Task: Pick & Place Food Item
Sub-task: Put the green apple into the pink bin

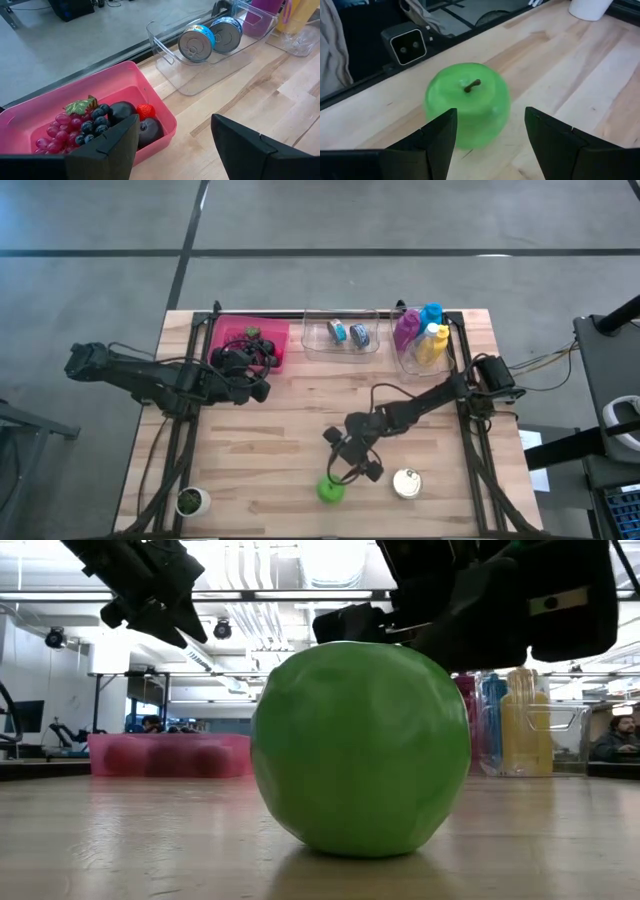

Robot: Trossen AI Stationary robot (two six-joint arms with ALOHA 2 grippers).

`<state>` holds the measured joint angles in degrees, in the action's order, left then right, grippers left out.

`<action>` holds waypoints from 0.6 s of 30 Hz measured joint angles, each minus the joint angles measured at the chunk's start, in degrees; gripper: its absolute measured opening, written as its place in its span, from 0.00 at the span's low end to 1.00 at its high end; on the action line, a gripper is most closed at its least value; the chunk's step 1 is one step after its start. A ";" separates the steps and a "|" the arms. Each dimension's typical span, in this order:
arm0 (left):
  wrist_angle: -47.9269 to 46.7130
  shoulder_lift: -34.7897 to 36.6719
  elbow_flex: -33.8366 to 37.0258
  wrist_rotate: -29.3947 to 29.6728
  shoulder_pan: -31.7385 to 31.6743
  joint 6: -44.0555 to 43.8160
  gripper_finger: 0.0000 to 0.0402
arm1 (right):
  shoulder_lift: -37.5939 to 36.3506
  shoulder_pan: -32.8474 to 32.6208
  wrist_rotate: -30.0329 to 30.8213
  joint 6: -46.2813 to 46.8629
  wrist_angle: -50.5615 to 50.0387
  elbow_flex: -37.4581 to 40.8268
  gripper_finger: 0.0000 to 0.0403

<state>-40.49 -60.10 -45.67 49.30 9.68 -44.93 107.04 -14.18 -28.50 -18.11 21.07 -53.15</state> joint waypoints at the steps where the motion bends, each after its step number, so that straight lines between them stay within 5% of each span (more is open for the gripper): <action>1: 0.02 0.00 0.00 0.00 0.01 0.00 0.62 | 0.00 0.05 0.02 -0.16 0.31 0.00 0.57; 18: 0.86 0.02 -0.02 -0.56 0.03 3.67 0.62 | -3.28 1.18 1.00 -0.24 -3.12 0.02 0.57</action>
<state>-39.63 -60.08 -45.69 48.74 9.72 -41.26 103.76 -12.99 -27.51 -18.35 17.96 -53.12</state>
